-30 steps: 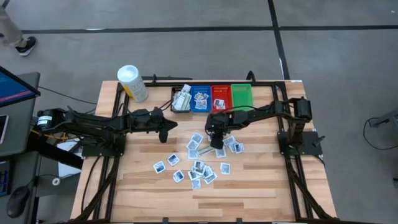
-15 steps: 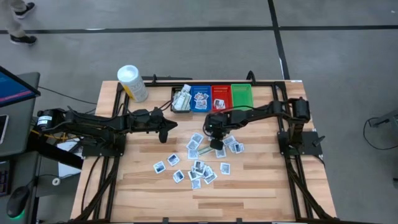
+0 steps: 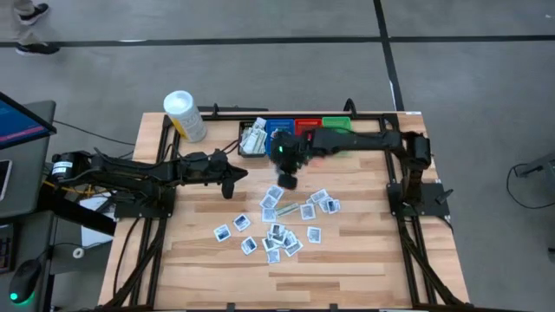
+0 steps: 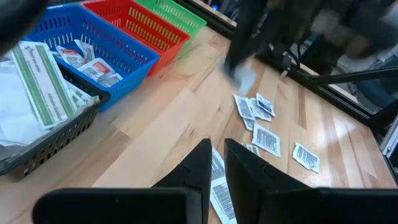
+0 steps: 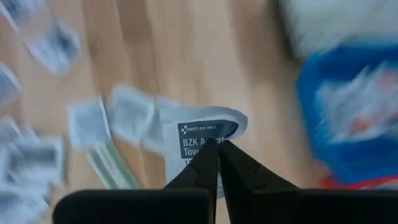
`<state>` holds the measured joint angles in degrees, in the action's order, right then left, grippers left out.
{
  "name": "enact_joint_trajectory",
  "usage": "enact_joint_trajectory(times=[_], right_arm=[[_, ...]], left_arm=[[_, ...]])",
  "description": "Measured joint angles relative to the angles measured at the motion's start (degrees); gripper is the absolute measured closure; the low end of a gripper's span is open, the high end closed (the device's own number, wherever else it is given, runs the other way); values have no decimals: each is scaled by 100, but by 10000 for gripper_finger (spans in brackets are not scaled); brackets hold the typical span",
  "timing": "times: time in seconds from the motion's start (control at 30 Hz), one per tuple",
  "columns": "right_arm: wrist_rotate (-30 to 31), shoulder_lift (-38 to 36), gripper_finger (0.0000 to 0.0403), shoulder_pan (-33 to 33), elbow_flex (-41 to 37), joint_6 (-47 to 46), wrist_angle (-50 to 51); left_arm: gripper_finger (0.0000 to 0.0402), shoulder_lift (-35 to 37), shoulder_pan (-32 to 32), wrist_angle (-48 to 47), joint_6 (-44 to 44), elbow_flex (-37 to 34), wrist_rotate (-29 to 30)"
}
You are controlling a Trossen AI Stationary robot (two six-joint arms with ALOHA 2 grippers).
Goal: Pick & Place First Aid Supplies
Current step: Put the gray towelette pack in the red bin
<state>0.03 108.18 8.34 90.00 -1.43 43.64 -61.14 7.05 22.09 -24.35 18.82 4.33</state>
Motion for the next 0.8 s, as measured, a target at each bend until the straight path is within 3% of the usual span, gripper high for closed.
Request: enact_joint_trajectory(times=[0.17,0.33,0.53,0.8], right_arm=[[2,-26,401,288,1204,9,13],[3,-26,401,627,1901,225,347],[-2,-15,401,1070,1974,644,1144],[-187,-22,401,1841,1449,1291,1157]], left_arm=[[358,0,12,42,8,1,226],[358,0,132,217,141,3,334],[358,0,508,771,779,6,401],[358,0,1397,1700,1656,8,727]])
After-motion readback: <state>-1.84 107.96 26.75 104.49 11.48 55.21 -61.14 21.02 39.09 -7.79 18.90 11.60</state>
